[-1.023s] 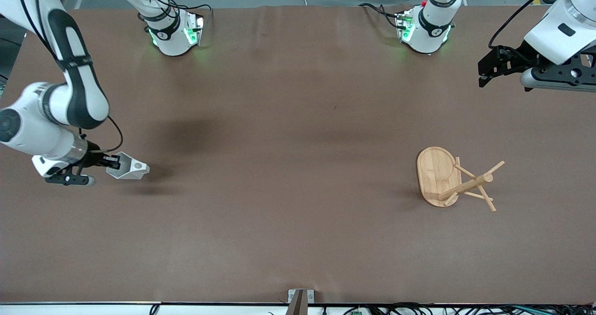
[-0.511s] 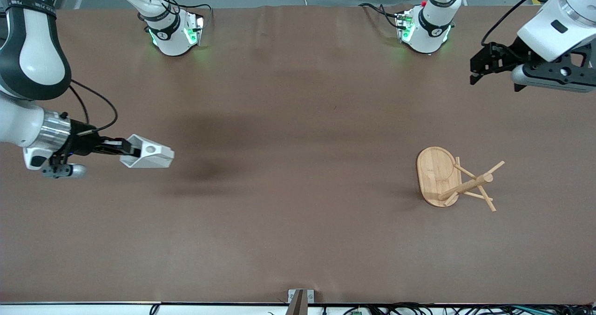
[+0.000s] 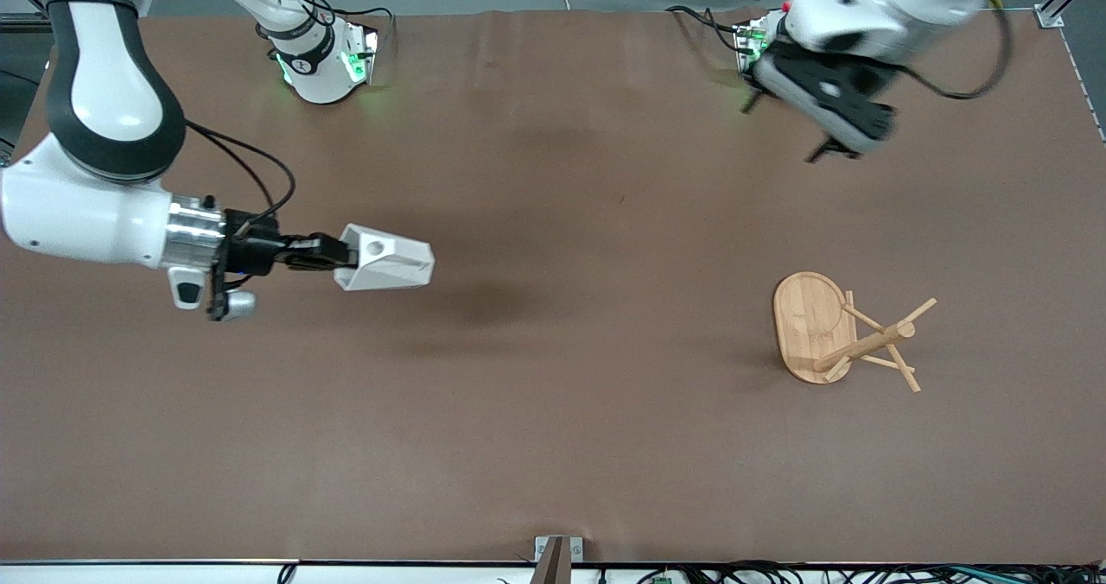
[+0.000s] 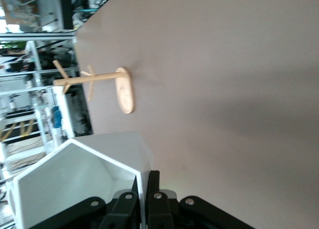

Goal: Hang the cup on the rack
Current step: 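Lift the cup with the right gripper while the left gripper approaches, then grasp the cup with the left gripper beside the right gripper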

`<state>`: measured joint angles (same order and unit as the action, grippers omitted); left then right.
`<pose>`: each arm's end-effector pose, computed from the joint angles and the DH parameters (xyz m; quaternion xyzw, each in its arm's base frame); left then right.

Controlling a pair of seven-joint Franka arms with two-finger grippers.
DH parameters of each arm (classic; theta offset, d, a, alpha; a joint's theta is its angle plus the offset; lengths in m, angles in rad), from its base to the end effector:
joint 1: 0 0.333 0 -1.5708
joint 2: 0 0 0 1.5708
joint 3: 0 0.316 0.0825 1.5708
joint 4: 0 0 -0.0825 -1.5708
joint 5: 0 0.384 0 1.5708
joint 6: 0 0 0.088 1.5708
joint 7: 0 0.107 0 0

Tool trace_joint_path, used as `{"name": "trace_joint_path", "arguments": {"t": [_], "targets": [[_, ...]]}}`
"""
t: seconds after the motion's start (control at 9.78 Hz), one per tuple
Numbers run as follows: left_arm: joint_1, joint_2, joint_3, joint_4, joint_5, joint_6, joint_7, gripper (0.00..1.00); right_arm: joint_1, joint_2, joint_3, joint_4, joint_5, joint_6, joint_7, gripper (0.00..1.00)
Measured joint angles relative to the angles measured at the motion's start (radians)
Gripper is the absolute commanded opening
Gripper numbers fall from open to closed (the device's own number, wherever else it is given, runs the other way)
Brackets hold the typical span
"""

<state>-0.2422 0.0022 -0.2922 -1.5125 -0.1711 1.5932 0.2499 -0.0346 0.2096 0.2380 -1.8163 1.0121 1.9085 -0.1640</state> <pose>0.4712 -0.2994 0.6545 0.9194 -0.3818 0.0266 0.0904 0.5937 0.1756 0.4504 -0.8812 0.0263 0.0614 0.4680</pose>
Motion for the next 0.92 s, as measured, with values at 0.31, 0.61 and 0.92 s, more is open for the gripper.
{"name": "trace_joint_path", "arguments": {"t": [0.31,0.61,0.92], "targets": [[-0.104,0.07,-0.062,0.0,-0.008,0.143,0.073,1.0,0.004,0.004,0.064,-0.077,0.216,0.012,-0.209,0.0],[-0.114,0.167,-0.16,0.015,-0.01,0.322,0.181,1.0,0.005,0.012,0.114,-0.162,0.405,0.011,-0.419,0.0],[-0.175,0.266,-0.173,0.104,0.041,0.358,0.201,1.0,0.006,0.016,0.173,-0.202,0.492,0.011,-0.493,0.0]]}}
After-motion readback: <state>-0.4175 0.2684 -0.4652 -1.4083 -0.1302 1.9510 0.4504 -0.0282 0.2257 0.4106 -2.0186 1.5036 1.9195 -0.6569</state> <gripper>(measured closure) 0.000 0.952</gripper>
